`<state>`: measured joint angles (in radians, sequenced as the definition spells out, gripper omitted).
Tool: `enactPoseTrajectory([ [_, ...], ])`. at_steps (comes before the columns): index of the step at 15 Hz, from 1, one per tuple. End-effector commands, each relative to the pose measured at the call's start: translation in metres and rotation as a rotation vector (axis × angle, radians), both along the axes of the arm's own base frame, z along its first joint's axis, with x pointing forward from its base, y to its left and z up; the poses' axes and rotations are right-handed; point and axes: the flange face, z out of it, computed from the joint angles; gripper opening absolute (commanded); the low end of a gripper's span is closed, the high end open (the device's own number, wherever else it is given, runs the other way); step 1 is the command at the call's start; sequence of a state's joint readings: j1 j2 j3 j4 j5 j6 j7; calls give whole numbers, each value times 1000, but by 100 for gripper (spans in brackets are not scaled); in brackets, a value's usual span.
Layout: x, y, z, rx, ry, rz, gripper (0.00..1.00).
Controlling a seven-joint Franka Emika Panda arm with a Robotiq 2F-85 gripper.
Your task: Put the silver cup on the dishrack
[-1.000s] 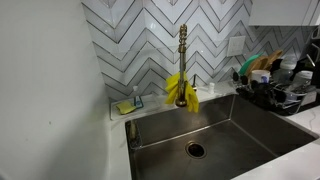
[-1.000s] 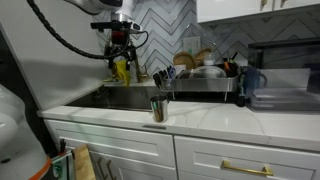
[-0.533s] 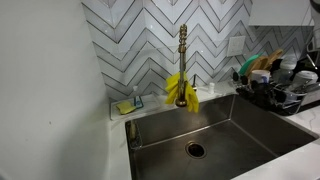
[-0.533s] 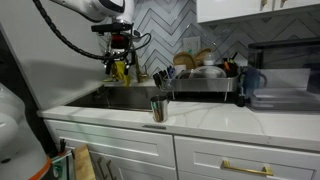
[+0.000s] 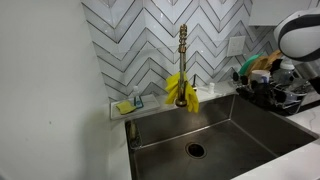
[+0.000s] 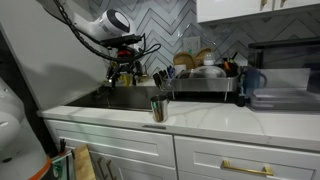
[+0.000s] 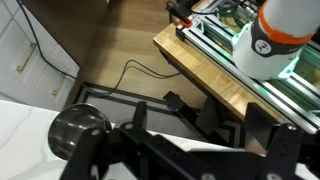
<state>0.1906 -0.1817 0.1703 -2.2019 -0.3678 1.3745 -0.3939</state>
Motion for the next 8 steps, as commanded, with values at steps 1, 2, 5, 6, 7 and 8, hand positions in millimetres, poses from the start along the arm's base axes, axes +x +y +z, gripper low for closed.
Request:
enactPoseTrajectory([
  [1,1,1,-1,-14,1,10,100],
  [2,1,1,-1,-19,1,15,100],
  [5,1,2,-4,-33,9,36,100],
  [6,1,3,-10,-38,33,80,100],
  [7,2,4,-15,-35,50,115,100],
  [8,1,7,-21,-21,66,183,100],
])
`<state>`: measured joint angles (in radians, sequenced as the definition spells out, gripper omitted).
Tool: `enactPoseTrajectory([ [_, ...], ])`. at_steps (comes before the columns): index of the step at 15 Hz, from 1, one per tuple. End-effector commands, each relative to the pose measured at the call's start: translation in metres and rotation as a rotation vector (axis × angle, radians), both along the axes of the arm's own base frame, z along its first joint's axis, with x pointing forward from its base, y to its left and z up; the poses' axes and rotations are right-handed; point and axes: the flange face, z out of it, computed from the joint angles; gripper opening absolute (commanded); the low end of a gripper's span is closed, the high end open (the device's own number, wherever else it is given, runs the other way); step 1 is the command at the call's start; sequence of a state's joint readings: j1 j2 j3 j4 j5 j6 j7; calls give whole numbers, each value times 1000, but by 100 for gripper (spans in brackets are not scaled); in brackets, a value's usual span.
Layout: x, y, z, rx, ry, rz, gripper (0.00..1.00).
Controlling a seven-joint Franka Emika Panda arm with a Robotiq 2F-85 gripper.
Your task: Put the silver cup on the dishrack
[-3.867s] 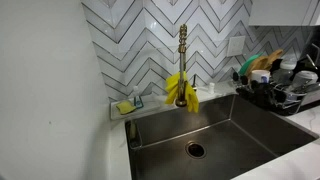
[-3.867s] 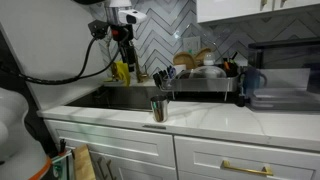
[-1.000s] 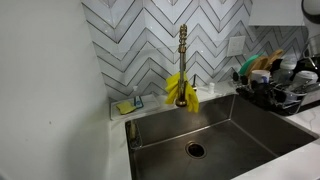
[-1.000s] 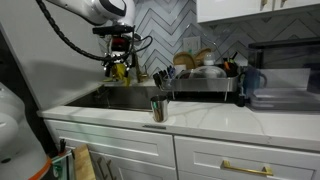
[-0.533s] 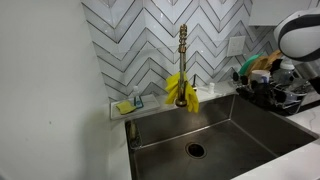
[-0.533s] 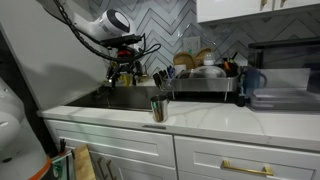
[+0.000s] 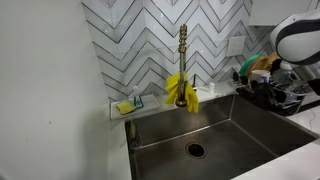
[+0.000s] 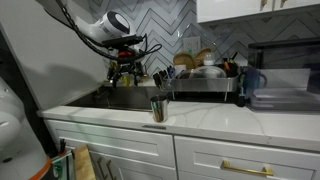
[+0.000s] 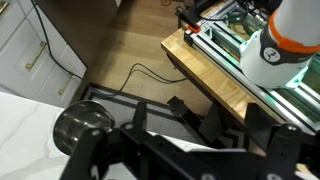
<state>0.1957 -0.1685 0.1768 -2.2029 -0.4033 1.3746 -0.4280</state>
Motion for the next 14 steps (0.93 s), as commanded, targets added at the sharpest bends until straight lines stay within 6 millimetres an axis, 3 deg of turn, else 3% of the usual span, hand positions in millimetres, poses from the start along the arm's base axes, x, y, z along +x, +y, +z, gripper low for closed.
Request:
enactPoseTrajectory([
  [1,0,8,-21,12,53,172,100],
  [9,-15,17,-47,-120,6,517,100],
  [10,-15,16,-50,-122,-23,528,100],
  [11,-2,19,-48,-101,19,466,100],
  [14,-7,18,-51,-110,1,499,100],
])
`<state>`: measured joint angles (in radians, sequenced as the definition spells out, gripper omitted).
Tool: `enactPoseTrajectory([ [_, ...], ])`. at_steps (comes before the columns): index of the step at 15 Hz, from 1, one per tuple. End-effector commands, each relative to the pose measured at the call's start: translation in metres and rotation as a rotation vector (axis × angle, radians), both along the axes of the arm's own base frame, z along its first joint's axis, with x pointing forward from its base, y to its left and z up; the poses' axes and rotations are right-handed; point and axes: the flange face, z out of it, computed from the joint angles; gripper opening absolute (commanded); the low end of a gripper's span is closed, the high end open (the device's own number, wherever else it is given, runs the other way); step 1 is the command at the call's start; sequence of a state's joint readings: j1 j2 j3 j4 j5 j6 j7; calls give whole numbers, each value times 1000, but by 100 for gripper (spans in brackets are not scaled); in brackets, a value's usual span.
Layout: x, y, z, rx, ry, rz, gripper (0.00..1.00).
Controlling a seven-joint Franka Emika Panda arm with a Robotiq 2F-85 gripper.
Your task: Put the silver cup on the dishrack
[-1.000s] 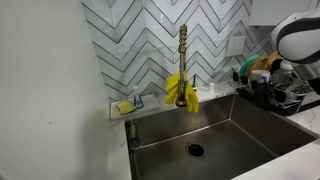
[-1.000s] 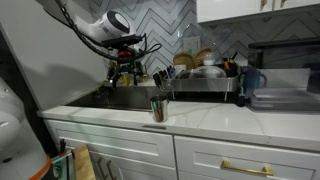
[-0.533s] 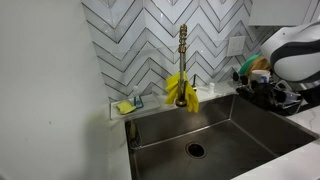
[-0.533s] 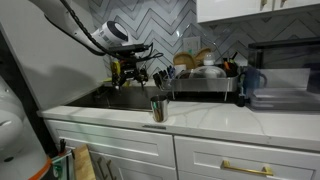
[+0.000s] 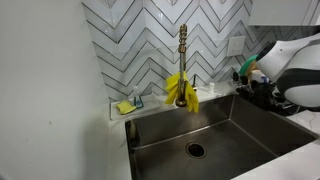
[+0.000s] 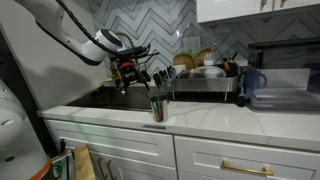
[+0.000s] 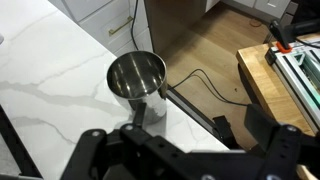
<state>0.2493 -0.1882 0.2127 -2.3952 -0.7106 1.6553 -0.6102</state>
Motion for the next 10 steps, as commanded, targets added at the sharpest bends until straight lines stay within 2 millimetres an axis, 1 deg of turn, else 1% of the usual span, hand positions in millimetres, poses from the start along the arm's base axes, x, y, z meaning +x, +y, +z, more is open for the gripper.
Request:
enactPoseTrajectory([
  [1,0,0,1,0,-2,0,100],
  [2,0,0,2,1,-5,1,100],
  [4,3,-6,-8,20,21,31,100],
  [5,2,-9,-16,30,42,51,100],
  [10,0,-17,-35,65,40,147,100],
])
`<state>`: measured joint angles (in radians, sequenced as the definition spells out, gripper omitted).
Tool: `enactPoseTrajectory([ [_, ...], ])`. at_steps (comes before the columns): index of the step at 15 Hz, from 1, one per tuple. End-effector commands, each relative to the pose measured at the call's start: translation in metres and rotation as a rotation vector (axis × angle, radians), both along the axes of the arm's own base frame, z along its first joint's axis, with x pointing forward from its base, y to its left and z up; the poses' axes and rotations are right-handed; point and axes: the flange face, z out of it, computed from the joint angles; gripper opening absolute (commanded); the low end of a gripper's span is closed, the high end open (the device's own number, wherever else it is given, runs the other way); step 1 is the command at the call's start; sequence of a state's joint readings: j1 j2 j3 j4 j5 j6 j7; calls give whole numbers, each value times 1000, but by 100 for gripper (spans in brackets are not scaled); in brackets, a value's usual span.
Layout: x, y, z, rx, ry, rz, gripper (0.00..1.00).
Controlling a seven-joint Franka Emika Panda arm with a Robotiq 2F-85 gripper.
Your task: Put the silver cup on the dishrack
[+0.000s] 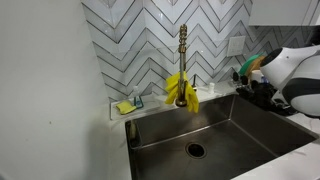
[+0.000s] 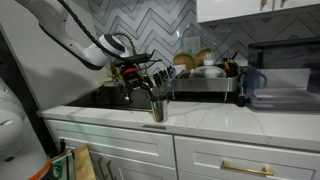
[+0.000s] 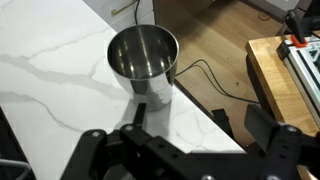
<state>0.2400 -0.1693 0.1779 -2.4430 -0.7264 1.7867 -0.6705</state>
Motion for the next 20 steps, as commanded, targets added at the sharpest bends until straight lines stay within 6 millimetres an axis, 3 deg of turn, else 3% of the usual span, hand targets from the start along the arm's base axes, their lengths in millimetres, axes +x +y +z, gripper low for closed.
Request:
enactPoseTrajectory([
  [1,-7,-8,-11,-5,-9,96,100],
  [7,-14,-23,-27,-17,-42,207,100],
  [13,-21,-45,-30,-31,-28,247,100],
  [20,-9,-54,-33,-18,-35,280,100],
])
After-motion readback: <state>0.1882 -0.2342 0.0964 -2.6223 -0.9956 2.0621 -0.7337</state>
